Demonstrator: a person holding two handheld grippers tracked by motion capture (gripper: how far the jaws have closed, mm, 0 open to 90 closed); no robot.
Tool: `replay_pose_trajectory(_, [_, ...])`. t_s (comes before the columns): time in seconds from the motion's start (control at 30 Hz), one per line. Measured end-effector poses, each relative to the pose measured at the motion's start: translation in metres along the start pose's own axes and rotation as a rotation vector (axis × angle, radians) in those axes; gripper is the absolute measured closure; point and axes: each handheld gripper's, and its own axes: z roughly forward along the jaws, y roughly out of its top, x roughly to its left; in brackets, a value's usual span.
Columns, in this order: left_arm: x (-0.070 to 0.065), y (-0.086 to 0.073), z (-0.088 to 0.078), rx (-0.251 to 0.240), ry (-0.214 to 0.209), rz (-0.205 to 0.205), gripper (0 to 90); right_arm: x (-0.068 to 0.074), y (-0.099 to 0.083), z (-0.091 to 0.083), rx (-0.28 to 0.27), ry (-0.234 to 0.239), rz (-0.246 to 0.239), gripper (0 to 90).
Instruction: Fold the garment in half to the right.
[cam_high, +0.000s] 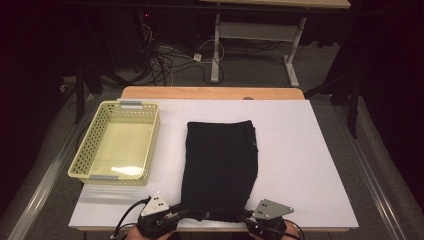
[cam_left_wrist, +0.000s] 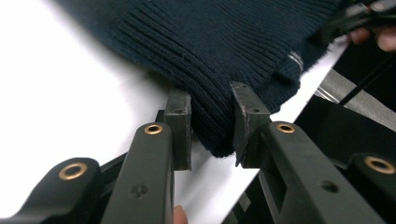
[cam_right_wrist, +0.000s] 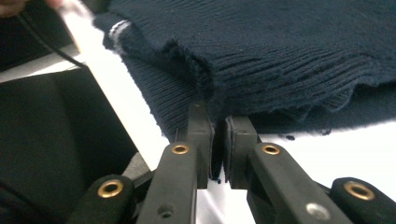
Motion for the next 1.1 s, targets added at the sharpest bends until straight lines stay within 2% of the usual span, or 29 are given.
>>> replay_pose_trajectory(0.13, [0.015,-0.007,-0.014,-0.016,0.039,-0.042,69.4,0.014,0.01,0.012,-0.013,0.054,-0.019,84.4])
replay_pose_trajectory(0.2, [0.025,-0.011,-0.022,-0.027,0.059,-0.072,69.4,0.023,0.016,0.019,-0.014,0.071,-0.056,84.3])
replay_pose_trajectory(0.3, [0.036,-0.016,-0.029,-0.033,0.052,-0.1,69.2,0.034,0.022,0.031,-0.014,0.098,-0.08,82.8])
replay_pose_trajectory(0.33, [0.036,-0.016,-0.028,-0.034,0.048,-0.099,69.0,0.035,0.023,0.033,-0.019,0.099,-0.084,79.5])
replay_pose_trajectory(0.4, [0.033,-0.015,-0.027,-0.037,0.053,-0.073,66.9,0.032,0.022,0.03,-0.029,0.117,-0.052,68.3])
replay_pose_trajectory(0.47, [0.03,-0.013,-0.026,-0.05,0.06,-0.047,60.8,0.027,0.021,0.022,-0.047,0.113,-0.026,60.7])
replay_pose_trajectory(0.53, [0.029,-0.01,-0.027,-0.09,0.071,-0.035,51.8,0.024,0.02,0.013,-0.06,0.114,-0.005,54.9])
replay_pose_trajectory(0.6, [0.031,-0.006,-0.028,-0.144,0.06,-0.038,44.2,0.021,0.018,0.006,-0.071,0.095,0.004,48.7])
replay_pose_trajectory(0.77, [0.029,0.002,-0.022,-0.187,0.062,-0.001,34.2,0.008,0.01,-0.007,-0.084,0.047,0.031,36.6])
replay_pose_trajectory(0.83, [0.029,0.005,-0.017,-0.191,0.046,0.002,30.2,0.0,0.006,-0.009,-0.092,0.023,0.049,32.1])
replay_pose_trajectory(1.0, [0.029,0.012,-0.007,-0.183,0.032,0.02,24.5,-0.02,-0.003,-0.017,-0.124,-0.044,0.087,23.0])
replay_pose_trajectory(1.1, [0.028,0.016,-0.002,-0.165,0.032,0.025,17.3,-0.031,-0.008,-0.024,-0.15,-0.084,0.118,18.3])
